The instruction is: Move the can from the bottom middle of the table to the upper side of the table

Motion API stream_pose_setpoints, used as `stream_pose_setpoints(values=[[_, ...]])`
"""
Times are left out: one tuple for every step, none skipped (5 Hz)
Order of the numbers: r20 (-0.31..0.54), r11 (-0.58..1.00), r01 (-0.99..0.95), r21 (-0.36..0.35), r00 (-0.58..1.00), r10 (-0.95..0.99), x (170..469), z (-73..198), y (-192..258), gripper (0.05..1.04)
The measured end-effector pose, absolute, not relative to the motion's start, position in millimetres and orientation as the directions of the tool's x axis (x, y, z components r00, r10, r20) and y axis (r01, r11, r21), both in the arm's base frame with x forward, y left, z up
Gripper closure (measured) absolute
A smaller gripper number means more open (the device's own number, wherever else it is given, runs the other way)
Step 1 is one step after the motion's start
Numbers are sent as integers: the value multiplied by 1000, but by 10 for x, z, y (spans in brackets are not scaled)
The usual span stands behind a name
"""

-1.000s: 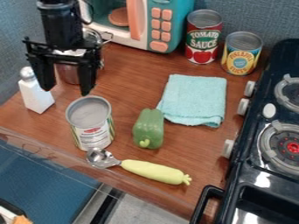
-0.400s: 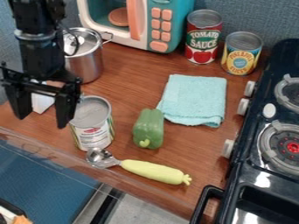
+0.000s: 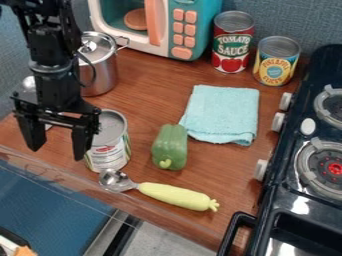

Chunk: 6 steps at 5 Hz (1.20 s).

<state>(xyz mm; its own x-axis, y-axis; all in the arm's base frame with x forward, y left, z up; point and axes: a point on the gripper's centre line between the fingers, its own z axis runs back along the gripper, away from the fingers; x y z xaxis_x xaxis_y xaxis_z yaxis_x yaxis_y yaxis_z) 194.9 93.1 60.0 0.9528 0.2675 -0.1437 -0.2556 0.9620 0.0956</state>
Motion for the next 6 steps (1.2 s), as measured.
stream_pose_setpoints(values=[[-147, 955, -284, 82, 944, 294, 1970, 560, 928, 85], [-133, 950, -309, 48, 941, 312, 2030, 606, 927, 85], [-111, 948, -315, 32, 942, 317, 2070, 600, 917, 85], [-83, 947, -320, 27, 943, 321, 2127, 614, 928, 85], [-66, 950, -312, 22, 948, 312, 2153, 609, 929, 85], [-36, 953, -304, 10, 952, 304, 2183, 578, 922, 85]])
